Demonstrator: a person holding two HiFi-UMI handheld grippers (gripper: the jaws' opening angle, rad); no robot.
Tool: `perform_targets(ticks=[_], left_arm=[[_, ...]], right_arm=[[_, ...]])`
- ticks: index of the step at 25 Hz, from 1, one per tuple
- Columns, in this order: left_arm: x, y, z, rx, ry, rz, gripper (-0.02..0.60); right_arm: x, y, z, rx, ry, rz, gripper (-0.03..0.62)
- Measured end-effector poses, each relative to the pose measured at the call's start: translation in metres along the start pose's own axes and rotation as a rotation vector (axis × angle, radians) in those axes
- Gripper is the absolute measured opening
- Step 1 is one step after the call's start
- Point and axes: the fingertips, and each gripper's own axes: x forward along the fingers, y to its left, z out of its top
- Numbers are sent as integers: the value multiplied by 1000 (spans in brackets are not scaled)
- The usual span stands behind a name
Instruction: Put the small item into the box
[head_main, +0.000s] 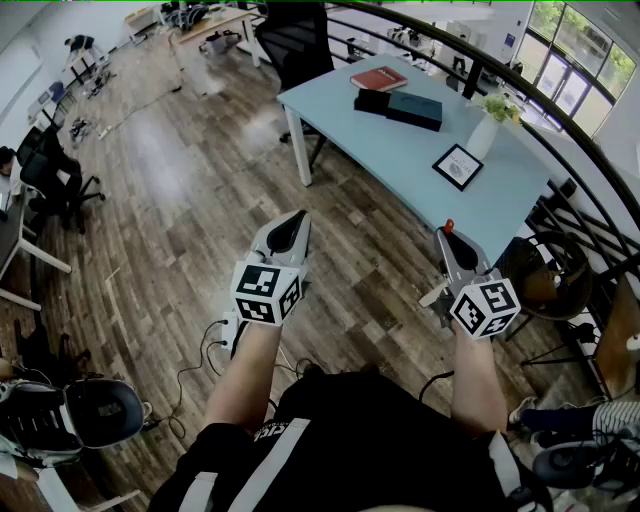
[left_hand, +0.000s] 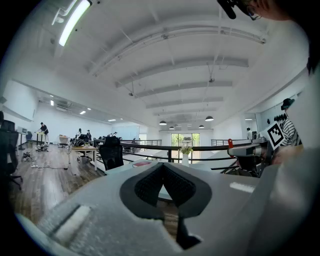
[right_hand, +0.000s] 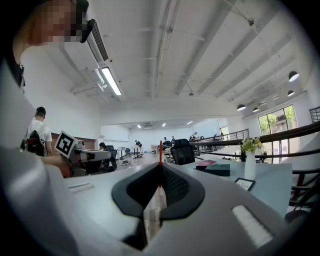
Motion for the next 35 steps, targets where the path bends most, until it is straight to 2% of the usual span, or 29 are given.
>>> perform_targets(ticks=[11,14,27,35], left_arm=[[-1,-12,-3,1,16,10,5],[-1,-19,-4,-1,23,24,5],[-1,-70,-25,-2,63,50,5],[30,-53,-29,-13,56,35,5]], right_arm=[[-7,-3,3,-35,-4,1,9],[-12,-3,3,-28,-7,28,11],[-48,-29,-12,12,3,72,12],[-27,-44,-25,50,30,65,13]])
